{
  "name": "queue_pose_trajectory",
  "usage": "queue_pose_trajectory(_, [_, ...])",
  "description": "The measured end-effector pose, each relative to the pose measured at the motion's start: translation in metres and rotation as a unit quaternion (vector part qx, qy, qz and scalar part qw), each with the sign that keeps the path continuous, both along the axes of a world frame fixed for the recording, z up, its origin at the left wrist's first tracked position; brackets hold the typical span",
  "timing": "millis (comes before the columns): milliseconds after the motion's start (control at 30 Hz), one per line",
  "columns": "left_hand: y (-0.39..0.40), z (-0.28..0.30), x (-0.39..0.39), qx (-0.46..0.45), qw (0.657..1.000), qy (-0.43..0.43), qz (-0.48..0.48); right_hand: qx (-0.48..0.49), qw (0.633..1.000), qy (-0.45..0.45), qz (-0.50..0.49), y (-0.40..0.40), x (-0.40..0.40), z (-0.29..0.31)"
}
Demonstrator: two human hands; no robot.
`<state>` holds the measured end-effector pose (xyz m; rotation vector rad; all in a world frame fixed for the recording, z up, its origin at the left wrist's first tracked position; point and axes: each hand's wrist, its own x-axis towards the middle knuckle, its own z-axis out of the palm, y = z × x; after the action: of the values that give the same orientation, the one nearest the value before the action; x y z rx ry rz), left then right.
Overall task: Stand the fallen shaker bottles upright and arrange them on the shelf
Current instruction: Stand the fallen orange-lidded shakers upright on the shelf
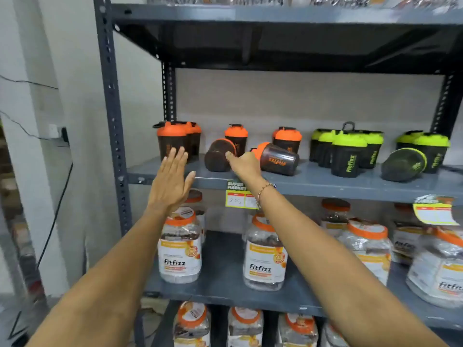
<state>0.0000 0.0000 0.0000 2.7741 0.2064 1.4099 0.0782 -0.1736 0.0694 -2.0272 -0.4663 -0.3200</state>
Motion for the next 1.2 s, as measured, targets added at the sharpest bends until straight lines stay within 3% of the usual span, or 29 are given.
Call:
queue_pose_trajectory(200, [0.020,-0.021,0.024,0.026,1.000,0.011,0.002,-0.022,0.997,0.069,-0.024,0.041,0.005,-0.001])
queue_pose_trajectory(333, [0.030,-0.030,0.035,0.034,0.998,-0.050,-0.015,-0.087,0.991,0.033,-0.096,0.059,0.013,-0.001])
queue_pose_trajectory(500, [0.040,-0.038,0.048,0.048,0.993,-0.108,-0.024,-0.071,0.987,-0.001,-0.142,0.071,0.014,-0.002])
queue_pose_trajectory(667, [0.042,-0.044,0.054,0.061,0.991,-0.116,-0.021,-0.109,0.982,-0.035,-0.152,0.070,0.015,-0.008])
queue_pose_trajectory(833, [0.046,-0.042,0.053,0.069,0.991,-0.107,-0.028,-0.035,0.996,0.049,-0.059,0.062,0.023,0.002])
queue_pose_trajectory(967, [0.046,-0.041,0.050,0.070,0.992,-0.095,-0.034,0.042,0.986,0.157,0.031,0.052,0.025,0.013])
queue_pose_trajectory(1200, [0.060,-0.045,0.043,0.072,0.994,-0.081,-0.010,0.047,0.963,0.257,0.063,0.038,0.030,0.031])
